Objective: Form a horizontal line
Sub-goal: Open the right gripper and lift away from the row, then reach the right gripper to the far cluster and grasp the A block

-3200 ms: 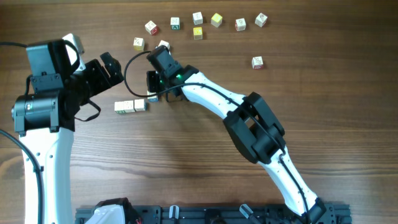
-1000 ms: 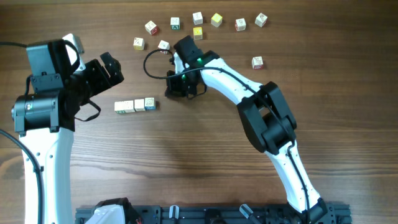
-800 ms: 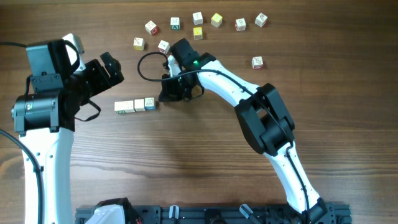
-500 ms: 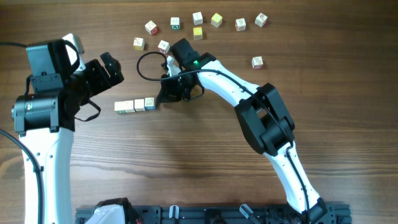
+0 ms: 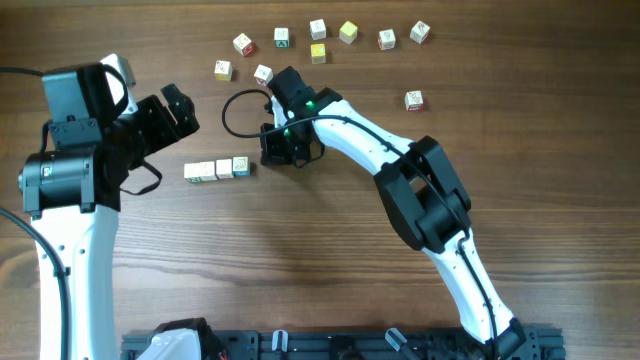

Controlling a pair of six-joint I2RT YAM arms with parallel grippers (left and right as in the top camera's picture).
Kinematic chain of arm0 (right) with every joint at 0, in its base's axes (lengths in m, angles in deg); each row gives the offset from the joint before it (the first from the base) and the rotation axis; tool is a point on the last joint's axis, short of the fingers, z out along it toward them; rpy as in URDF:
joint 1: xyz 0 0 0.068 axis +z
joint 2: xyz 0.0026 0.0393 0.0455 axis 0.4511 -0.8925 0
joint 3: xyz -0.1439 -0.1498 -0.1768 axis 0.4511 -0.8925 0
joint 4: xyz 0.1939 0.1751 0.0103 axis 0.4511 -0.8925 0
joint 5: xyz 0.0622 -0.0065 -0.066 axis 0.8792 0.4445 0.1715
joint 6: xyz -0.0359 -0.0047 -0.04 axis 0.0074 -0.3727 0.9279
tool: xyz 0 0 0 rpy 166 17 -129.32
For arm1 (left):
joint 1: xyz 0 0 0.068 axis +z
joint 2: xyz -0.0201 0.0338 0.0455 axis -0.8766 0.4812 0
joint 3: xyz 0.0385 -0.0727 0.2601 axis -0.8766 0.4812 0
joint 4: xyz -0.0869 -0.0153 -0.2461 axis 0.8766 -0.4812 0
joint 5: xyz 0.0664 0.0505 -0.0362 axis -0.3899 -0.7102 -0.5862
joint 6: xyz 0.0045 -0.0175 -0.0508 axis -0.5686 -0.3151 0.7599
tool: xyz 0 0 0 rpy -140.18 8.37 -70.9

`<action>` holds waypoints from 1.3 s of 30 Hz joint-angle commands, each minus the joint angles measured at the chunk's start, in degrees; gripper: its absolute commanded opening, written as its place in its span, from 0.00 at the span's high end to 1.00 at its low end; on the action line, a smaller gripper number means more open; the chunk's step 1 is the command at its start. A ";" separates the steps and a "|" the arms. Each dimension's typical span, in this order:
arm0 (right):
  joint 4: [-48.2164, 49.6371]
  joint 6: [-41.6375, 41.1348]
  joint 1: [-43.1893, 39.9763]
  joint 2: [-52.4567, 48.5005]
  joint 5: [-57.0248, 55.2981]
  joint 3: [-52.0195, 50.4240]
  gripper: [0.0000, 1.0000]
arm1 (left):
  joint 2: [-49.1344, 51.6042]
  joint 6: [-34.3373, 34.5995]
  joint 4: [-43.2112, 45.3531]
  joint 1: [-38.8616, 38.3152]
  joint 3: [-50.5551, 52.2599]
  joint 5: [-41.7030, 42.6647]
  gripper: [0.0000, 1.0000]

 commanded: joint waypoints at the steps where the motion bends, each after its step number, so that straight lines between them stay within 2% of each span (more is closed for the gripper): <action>1: -2.16 -0.13 -3.17 -0.15 -3.34 0.04 0.96 | -0.20 0.48 0.09 0.20 0.42 -0.52 0.00; 3: -3.23 0.50 -5.38 0.61 -0.83 0.04 0.96 | -0.20 0.48 0.09 0.20 0.42 -0.52 0.00; 5: -2.95 4.46 -7.85 1.73 2.23 0.04 0.95 | -0.20 0.48 0.09 0.20 0.42 -0.52 0.00; 7: -2.54 7.91 -9.94 2.97 4.22 0.26 0.87 | -0.20 0.48 0.09 0.20 0.42 -0.52 0.00; 9: -2.58 12.22 -12.24 4.44 5.40 1.14 0.62 | -0.20 0.48 0.09 0.20 0.42 -0.52 0.00; 10: -2.71 14.05 -13.49 5.42 5.31 1.84 0.44 | -0.20 0.48 0.09 0.20 0.42 -0.52 0.00; 11: -2.60 15.37 -14.23 6.03 5.31 2.23 0.32 | -0.20 0.48 0.09 0.20 0.42 -0.52 0.00; 12: -2.05 16.98 -15.08 6.84 5.29 2.69 0.14 | -0.20 0.48 0.09 0.20 0.42 -0.52 0.00; 13: -0.81 18.38 -15.85 7.56 5.11 2.91 0.02 | -0.20 0.48 0.09 0.20 0.42 -0.52 0.00; 18: 8.55 23.02 -18.25 9.01 3.19 2.93 0.00 | -0.20 0.48 0.09 0.20 0.42 -0.52 0.00; 24: 18.01 24.65 -18.23 8.85 -20.74 2.21 0.00 | -0.20 0.48 0.09 0.20 0.42 -0.52 0.00; 29: 23.23 27.04 -18.64 6.51 -33.03 2.21 0.00 | -0.20 0.48 0.09 0.20 0.42 -0.52 0.00; 39: 33.86 26.43 -21.11 -1.81 -36.52 2.23 0.00 | -0.20 0.48 0.09 0.20 0.42 -0.52 0.00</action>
